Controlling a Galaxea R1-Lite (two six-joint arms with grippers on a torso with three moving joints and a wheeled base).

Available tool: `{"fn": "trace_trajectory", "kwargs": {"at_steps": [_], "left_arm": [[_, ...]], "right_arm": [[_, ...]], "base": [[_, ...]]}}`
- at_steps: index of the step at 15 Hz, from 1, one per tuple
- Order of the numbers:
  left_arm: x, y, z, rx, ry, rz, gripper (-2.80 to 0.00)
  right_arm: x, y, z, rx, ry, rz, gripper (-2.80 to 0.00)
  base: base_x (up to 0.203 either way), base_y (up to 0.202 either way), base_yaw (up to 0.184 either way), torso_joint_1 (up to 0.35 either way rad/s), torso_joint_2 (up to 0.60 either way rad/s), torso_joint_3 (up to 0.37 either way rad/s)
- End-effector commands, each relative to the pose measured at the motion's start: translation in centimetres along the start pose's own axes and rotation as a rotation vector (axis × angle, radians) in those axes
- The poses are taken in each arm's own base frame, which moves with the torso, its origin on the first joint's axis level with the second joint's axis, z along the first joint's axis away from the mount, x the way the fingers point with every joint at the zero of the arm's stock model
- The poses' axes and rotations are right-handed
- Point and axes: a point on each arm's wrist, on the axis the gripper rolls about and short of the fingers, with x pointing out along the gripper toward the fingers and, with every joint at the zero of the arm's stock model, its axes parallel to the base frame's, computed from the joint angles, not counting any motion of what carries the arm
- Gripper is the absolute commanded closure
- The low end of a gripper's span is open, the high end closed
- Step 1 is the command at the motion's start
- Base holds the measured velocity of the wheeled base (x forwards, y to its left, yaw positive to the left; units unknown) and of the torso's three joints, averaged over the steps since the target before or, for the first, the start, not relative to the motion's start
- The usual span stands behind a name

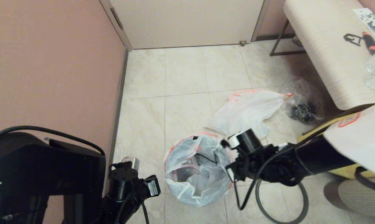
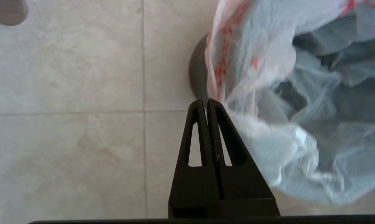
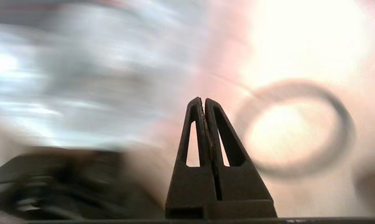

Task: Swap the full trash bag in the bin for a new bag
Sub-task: Place the trash can ring on the trash can

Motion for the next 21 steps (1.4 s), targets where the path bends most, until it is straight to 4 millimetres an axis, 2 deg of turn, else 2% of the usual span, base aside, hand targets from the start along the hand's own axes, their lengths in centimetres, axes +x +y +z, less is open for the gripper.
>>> {"fn": "trace_trajectory", "kwargs": {"at_steps": [1,3,4,7,9,12,16,17,19,21], "left_arm": [[0.9,0.5,0.0,-0.015,0.006,-0.014,0.00],[0.8,0.6,0.2,-0.020,0.013,-0.040,0.00],[0.9,0.6,0.3,-0.021,0.011,-0.044,0.00],[1.2,1.0,0.3,-0.016,0.016,-0.049,0.00],[1.2,1.2,0.2,-0.009,0.032,-0.070,0.00],[1.4,1.2,0.0,0.005,0.041,-0.068,0.00],[1.5,1.3,-0.2,0.009,0.048,-0.064,0.00],[1.5,1.3,-0.2,0.009,0.048,-0.064,0.00],[1.5,1.3,-0.4,0.021,0.054,-0.065,0.00],[1.5,1.3,-0.4,0.022,0.056,-0.064,0.00]], "right_arm": [[-1.9,-6.2,-1.4,0.116,0.003,-0.092,0.00],[0.0,-12.3,-4.3,0.215,0.031,-0.168,0.00],[1.8,-14.3,-6.0,0.227,0.070,-0.195,0.00],[8.0,-19.0,-13.1,0.192,0.216,-0.247,0.00],[10.6,-21.5,-16.7,0.159,0.237,-0.250,0.00],[12.6,-25.2,-17.3,0.089,0.166,-0.267,0.00],[16.9,-26.6,-20.0,0.044,0.207,-0.260,0.00],[17.6,-26.9,-20.8,0.042,0.239,-0.242,-2.80],[18.0,-27.8,-20.4,0.043,0.208,-0.227,-2.80],[19.2,-29.1,-20.2,0.048,0.171,-0.256,-2.80]], "base": [[0.000,0.000,0.000,0.000,0.00,0.000],[0.000,0.000,0.000,0.000,0.00,0.000],[0.000,0.000,0.000,0.000,0.00,0.000],[0.000,0.000,0.000,0.000,0.00,0.000],[0.000,0.000,0.000,0.000,0.00,0.000],[0.000,0.000,0.000,0.000,0.00,0.000],[0.000,0.000,0.000,0.000,0.00,0.000],[0.000,0.000,0.000,0.000,0.00,0.000],[0.000,0.000,0.000,0.000,0.00,0.000],[0.000,0.000,0.000,0.000,0.00,0.000]]}}
